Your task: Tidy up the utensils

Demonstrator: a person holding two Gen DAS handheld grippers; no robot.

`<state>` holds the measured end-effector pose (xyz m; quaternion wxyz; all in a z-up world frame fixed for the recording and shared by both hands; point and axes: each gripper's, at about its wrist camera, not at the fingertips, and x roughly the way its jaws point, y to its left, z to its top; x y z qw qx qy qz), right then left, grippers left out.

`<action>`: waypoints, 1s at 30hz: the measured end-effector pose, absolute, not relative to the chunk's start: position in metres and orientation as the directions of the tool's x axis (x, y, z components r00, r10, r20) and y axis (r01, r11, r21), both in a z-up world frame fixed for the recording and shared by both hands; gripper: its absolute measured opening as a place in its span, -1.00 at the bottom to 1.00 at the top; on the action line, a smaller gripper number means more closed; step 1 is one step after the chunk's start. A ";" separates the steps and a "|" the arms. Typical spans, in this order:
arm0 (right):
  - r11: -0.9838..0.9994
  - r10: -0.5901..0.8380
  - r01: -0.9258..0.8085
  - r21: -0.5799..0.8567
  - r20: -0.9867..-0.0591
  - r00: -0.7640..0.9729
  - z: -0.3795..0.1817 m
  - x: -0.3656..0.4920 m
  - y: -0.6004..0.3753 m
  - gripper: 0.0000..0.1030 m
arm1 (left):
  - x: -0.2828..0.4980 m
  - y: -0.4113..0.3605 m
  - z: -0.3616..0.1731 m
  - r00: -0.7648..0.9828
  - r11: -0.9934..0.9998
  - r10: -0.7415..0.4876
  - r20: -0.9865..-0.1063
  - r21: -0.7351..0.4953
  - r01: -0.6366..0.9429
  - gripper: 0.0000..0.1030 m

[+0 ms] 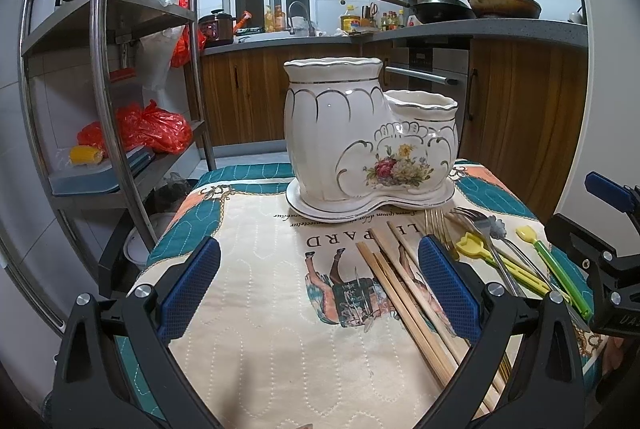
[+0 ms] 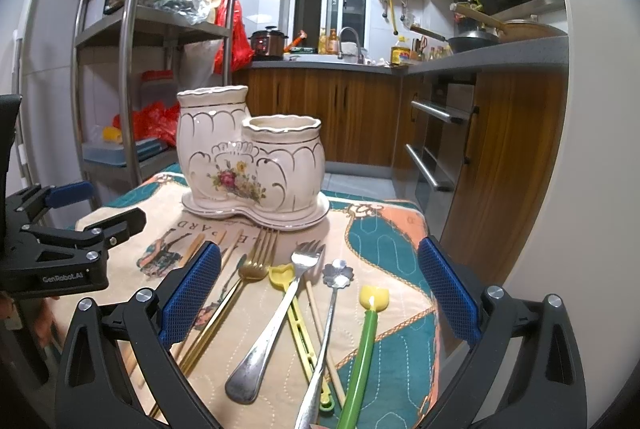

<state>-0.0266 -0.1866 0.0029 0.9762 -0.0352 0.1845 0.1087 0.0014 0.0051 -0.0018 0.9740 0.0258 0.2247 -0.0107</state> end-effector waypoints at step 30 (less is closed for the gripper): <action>0.990 0.140 -0.130 0.051 -0.319 0.938 0.026 -0.019 -0.235 0.90 | 0.006 0.037 0.021 0.887 0.999 -0.020 -0.461 0.024 0.035 0.89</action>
